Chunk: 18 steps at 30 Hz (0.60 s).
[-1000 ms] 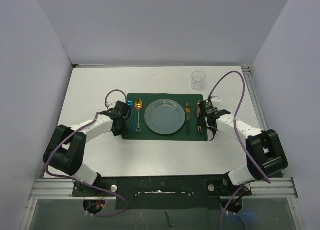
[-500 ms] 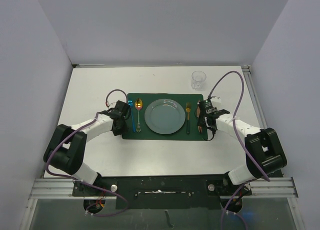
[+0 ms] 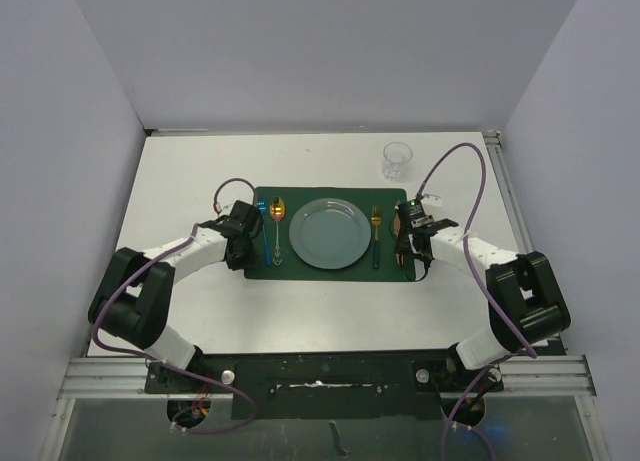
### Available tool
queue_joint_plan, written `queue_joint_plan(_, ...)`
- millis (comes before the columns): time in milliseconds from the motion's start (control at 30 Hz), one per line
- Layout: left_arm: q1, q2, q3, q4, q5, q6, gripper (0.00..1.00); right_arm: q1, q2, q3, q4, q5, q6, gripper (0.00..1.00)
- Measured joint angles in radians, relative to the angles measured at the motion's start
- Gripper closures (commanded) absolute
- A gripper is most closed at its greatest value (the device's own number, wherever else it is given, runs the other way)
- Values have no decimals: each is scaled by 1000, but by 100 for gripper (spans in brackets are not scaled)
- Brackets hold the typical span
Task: Set the dinner table for one person
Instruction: Adjust the napkin at the center of the board.
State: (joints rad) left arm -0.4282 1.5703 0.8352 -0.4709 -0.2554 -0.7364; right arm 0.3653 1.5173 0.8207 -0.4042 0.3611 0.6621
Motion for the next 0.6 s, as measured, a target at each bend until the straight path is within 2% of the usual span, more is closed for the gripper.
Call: queue_joint_plan(600,-18,6,8,-8,-9,17,100,-23,1,0,0,0,-8,58)
